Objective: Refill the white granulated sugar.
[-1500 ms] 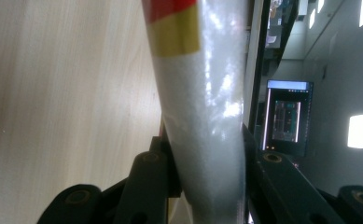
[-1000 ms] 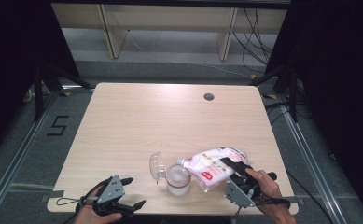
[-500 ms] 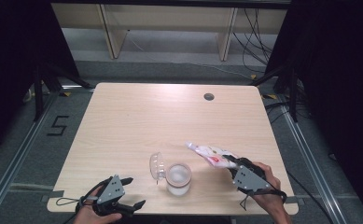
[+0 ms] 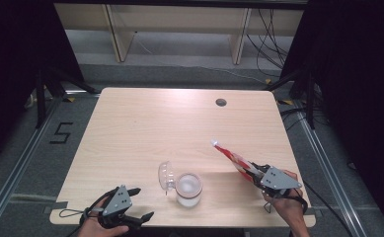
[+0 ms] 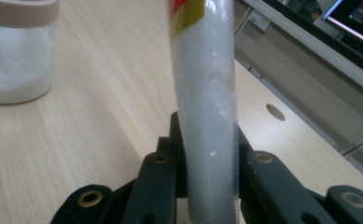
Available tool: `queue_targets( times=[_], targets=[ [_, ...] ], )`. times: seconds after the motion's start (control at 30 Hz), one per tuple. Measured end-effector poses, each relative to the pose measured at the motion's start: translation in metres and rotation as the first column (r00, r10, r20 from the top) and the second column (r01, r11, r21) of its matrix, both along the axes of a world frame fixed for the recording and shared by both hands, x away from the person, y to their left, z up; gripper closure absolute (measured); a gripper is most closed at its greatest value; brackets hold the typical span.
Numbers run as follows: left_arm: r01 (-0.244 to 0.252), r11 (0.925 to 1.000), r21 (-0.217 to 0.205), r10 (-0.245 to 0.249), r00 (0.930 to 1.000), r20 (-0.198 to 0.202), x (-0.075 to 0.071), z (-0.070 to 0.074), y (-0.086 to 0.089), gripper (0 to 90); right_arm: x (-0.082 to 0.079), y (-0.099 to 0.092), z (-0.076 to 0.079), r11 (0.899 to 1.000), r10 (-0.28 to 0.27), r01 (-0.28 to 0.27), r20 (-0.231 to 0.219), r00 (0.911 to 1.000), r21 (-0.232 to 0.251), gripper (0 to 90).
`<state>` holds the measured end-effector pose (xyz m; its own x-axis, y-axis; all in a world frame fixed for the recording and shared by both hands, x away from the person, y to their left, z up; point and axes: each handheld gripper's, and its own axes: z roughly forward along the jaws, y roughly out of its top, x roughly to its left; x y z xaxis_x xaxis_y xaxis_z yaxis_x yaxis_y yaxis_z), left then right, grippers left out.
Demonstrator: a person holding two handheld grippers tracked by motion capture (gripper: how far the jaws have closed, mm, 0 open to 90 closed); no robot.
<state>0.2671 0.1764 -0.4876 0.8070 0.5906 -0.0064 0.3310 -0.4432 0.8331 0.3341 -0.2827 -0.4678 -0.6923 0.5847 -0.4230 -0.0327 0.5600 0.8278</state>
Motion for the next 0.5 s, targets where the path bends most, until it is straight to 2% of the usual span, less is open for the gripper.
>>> queue_targets(
  times=[0.03, 0.1, 0.2, 0.3, 0.37, 0.4, 0.5],
  targets=[
    [0.005, 1.0, 0.003, -0.005, 1.0, -0.006, 0.0, 0.0, 0.0, 15.8, -0.001, 0.0, -0.001, 1.0, -0.014, 0.014, -0.018, 0.9997, 0.015, 79.7],
    [0.003, 1.0, -0.003, -0.003, 1.0, -0.008, 0.0, 0.0, 0.0, 15.8, -0.001, -0.002, -0.001, 1.0, -0.017, 0.017, -0.015, 0.9997, 0.022, 79.6],
    [0.0, 1.0, 0.002, 0.0, 1.0, 0.0, 0.0, 0.0, 0.0, 15.8, -0.001, -0.005, -0.002, 0.998, -0.043, 0.046, -0.049, 0.9979, 0.049, 79.5],
    [-0.001, 1.0, -0.005, 0.001, 1.0, 0.001, 0.0, 0.0, 0.0, 15.8, -0.002, -0.011, -0.002, 0.992, -0.075, 0.081, -0.073, 0.9945, 0.095, 79.2],
    [-0.002, 1.0, -0.006, 0.002, 1.0, -0.002, 0.0, 0.0, -0.001, 15.8, -0.003, -0.014, -0.001, 0.989, -0.095, 0.102, -0.067, 0.9932, 0.103, 79.1],
    [0.002, 1.0, 0.008, -0.002, 1.0, 0.005, 0.001, 0.0, 0.0, 15.8, -0.004, -0.014, -0.001, 0.989, -0.097, 0.105, -0.076, 0.9924, 0.108, 79.1],
    [0.005, 1.0, 0.008, -0.005, 1.0, 0.001, 0.001, 0.0, -0.001, 15.8, -0.006, -0.015, -0.001, 0.988, -0.106, 0.115, -0.088, 0.9905, 0.103, 78.8]
  ],
)
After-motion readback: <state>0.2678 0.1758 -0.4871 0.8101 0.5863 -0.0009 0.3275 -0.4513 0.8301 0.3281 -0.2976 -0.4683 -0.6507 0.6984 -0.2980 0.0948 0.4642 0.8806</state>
